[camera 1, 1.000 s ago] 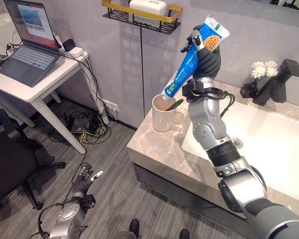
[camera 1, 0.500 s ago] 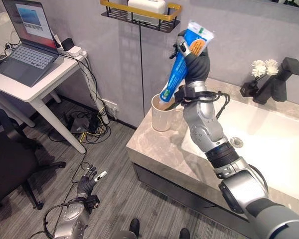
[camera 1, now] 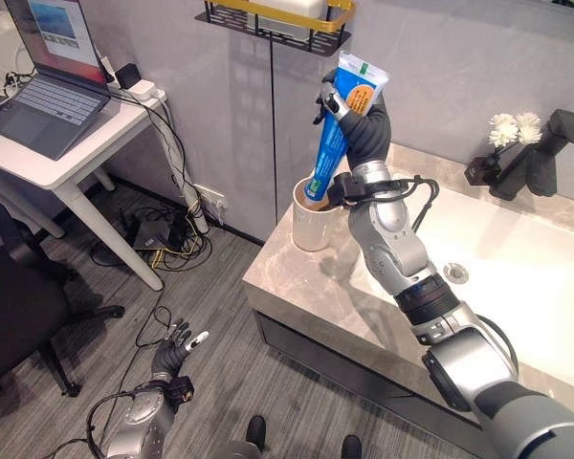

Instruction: Put brush and paste in cup on sink, flatten towel.

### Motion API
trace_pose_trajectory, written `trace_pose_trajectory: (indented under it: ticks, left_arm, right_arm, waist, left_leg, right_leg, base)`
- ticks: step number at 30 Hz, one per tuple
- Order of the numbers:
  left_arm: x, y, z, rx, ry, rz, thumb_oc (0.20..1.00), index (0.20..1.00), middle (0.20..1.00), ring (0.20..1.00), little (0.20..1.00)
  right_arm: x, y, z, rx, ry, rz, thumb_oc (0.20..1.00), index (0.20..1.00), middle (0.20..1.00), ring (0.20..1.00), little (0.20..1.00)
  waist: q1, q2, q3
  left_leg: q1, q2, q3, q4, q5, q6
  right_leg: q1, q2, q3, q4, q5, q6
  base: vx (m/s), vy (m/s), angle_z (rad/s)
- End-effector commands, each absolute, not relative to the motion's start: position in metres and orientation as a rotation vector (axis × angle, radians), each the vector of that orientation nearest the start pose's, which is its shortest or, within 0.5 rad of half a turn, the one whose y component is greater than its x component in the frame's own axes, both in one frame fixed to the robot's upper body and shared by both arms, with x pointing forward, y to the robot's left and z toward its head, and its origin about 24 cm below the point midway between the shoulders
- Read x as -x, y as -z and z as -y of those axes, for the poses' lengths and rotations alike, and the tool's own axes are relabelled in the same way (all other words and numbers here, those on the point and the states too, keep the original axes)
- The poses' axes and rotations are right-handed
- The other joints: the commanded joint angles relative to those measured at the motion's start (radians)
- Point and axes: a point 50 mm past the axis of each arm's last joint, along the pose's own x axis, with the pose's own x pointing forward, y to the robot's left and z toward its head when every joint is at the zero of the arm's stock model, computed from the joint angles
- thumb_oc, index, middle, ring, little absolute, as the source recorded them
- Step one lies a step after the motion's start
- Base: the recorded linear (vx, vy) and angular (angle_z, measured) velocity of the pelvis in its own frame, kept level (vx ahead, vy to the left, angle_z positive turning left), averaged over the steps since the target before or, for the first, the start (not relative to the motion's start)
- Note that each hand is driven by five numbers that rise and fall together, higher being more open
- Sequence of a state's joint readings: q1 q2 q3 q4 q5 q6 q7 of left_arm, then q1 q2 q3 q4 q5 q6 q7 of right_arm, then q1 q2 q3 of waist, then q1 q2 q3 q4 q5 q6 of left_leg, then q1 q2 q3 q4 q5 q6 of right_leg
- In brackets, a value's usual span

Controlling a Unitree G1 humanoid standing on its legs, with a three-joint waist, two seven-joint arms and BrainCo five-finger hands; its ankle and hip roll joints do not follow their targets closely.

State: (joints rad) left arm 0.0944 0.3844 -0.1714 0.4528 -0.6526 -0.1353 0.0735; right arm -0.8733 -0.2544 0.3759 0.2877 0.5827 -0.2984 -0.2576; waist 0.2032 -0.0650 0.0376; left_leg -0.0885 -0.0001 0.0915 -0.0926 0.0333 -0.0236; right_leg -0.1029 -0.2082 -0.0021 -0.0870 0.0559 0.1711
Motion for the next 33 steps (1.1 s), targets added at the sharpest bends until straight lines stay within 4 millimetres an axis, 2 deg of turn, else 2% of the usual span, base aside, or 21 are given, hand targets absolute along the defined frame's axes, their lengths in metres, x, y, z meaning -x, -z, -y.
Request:
trace_pose_trajectory:
  ticks: [1, 12, 13, 14, 33]
  left_arm:
    - [-0.211, 0.044, -0.241, 0.143, -0.173, -0.354, 1.000, 1.000, 1.000, 1.000, 1.000]
    - [-0.210, 0.048, -0.239, 0.144, -0.166, -0.371, 1.000, 1.000, 1.000, 1.000, 1.000]
    - [-0.209, 0.048, -0.239, 0.144, -0.161, -0.370, 1.000, 1.000, 1.000, 1.000, 1.000]
    - [-0.209, 0.048, -0.238, 0.144, -0.161, -0.370, 1.000, 1.000, 1.000, 1.000, 1.000]
    - [-0.206, 0.055, -0.237, 0.127, -0.151, -0.405, 1.000, 1.000, 1.000, 1.000, 1.000]
  right_arm:
    - [-0.331, -0.289, 0.077, -0.235, -0.337, 0.850, 0.200, 0.200, 0.200, 0.200, 0.200]
    - [-0.333, -0.279, 0.078, -0.203, -0.348, 0.813, 0.200, 0.200, 0.200, 0.200, 0.200]
    - [-0.333, -0.278, 0.079, -0.184, -0.345, 0.813, 0.805, 0.805, 0.805, 0.805, 0.805]
    - [-0.333, -0.278, 0.079, -0.184, -0.345, 0.813, 1.000, 1.000, 1.000, 1.000, 1.000]
    - [-0.334, -0.273, 0.084, -0.142, -0.308, 0.807, 1.000, 1.000, 1.000, 1.000, 1.000]
  waist:
    - [0.013, -0.032, -0.003]
    - [0.011, -0.037, -0.010]
    - [0.012, -0.037, -0.012]
    - [0.012, -0.037, -0.012]
    - [0.015, -0.037, -0.033]
  left_leg:
    - [-0.054, 0.015, -0.063, 0.005, 0.042, -0.014]
    - [-0.048, 0.017, -0.063, 0.005, 0.040, -0.015]
    - [-0.048, 0.017, -0.064, 0.005, 0.039, -0.015]
    - [-0.048, 0.017, -0.064, 0.005, 0.039, -0.015]
    - [-0.030, 0.018, -0.066, 0.005, 0.035, -0.014]
  right_leg:
    - [0.090, -0.119, -0.057, 0.048, 0.305, 0.082]
    - [0.100, -0.118, -0.063, 0.041, 0.304, 0.083]
    - [0.100, -0.118, -0.065, 0.038, 0.303, 0.083]
    - [0.100, -0.117, -0.065, 0.038, 0.303, 0.083]
    - [0.120, -0.116, -0.072, 0.033, 0.290, 0.082]
  base:
    - [0.00, 0.000, 0.00]
    - [0.00, 0.000, 0.00]
    - [0.00, 0.000, 0.00]
    - [0.00, 0.000, 0.00]
    - [0.00, 0.000, 0.00]
